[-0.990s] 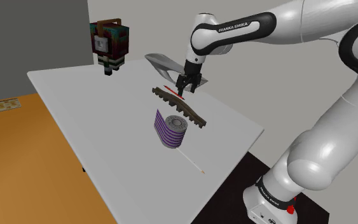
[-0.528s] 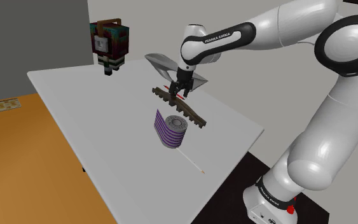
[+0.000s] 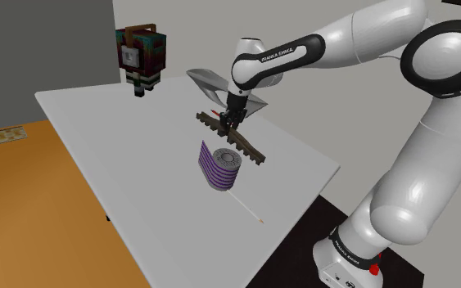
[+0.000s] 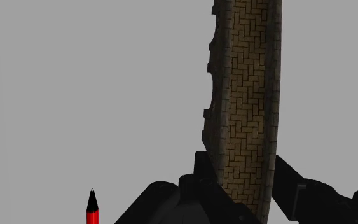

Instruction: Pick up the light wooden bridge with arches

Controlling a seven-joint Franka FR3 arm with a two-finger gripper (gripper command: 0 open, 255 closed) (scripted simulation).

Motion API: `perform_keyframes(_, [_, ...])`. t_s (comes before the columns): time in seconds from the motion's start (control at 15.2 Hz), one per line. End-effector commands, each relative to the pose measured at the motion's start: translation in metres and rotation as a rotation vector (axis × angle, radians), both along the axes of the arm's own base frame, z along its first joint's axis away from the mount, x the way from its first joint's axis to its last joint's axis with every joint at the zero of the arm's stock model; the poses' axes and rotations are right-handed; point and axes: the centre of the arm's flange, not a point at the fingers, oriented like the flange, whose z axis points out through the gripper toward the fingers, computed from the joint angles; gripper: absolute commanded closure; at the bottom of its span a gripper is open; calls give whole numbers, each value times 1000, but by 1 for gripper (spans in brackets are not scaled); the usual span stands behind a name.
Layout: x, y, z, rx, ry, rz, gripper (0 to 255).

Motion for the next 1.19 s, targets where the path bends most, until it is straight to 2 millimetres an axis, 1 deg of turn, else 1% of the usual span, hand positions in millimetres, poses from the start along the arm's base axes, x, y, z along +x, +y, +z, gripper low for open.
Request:
perform_keyframes(0.0, [0, 0, 0, 0, 0, 0, 255])
perform_keyframes(0.33, [0, 0, 0, 0, 0, 0, 255])
perform_keyframes(1.12, [0, 0, 63, 0, 0, 0, 255])
